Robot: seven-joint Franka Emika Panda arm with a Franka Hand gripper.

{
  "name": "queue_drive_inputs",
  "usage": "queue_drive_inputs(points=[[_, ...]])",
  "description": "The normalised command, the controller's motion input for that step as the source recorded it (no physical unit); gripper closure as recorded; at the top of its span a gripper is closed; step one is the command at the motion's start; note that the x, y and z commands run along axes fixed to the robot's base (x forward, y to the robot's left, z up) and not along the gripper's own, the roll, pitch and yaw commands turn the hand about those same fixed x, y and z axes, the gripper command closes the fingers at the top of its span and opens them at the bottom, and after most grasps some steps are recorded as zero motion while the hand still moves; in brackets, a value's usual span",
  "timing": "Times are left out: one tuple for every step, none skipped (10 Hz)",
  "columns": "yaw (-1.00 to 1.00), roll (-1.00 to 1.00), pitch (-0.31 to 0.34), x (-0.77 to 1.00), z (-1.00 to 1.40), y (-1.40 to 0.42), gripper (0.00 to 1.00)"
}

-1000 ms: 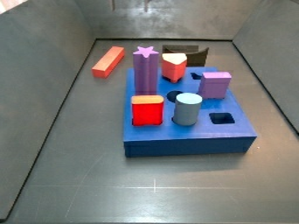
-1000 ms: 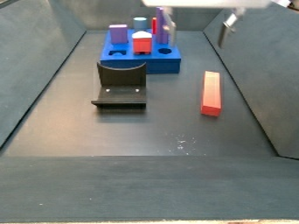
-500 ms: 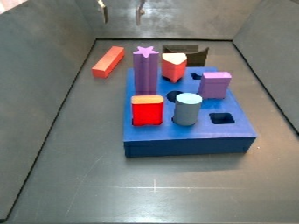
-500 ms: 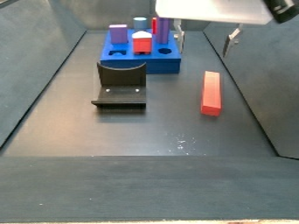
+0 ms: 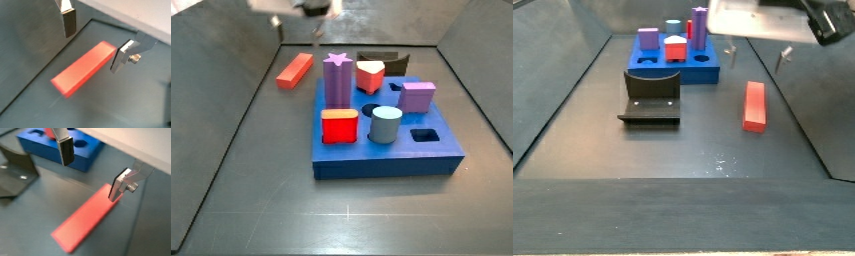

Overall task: Pick up the rectangle object. Move up. Place the rectangle object on the fixture. Regrasp the rectangle object. Move to above the board. Insert the rectangle object.
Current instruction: Pick up the rectangle object.

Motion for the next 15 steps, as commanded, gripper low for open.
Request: queue_drive_inputs(points=[[-0.02, 0.15, -0.114, -0.75, -0.42, -0.50, 0.00], [0.00, 0.08, -0.196, -0.67, -0.23, -0.35, 0.00], [0.05, 0.00, -0.073, 0.00, -0.14, -0.07, 0.00], [0.00, 0.02, 0.066, 0.32, -0.47, -0.07, 0.00], [0.00, 0.04, 0.139, 0.38, -0.50, -0.02, 0.00], [0.00, 0.05, 0.219, 0.47, -0.55, -0.04, 0.00], [0.00, 0.03, 0.180, 0.40, -0.44, -0.02, 0.00], [0.00, 0.00, 0.100, 0.25, -0.32, 0.00, 0.00], [0.00, 0.00, 0.003, 0.07, -0.13, 0.00, 0.00], [0.00, 0.06, -0.100, -0.01, -0.25, -0.06, 0.00], [0.00, 0.12, -0.220, -0.11, -0.71, -0.15, 0.00], [0.00, 0.03, -0.081, 0.00, -0.84, -0.06, 0.00], [0.00, 0.07, -0.041, 0.00, -0.83, -0.10, 0.00], [0.00, 0.09, -0.060, 0.00, -0.69, -0.11, 0.00], [0.00, 0.10, -0.054, 0.00, -0.72, -0.12, 0.00]])
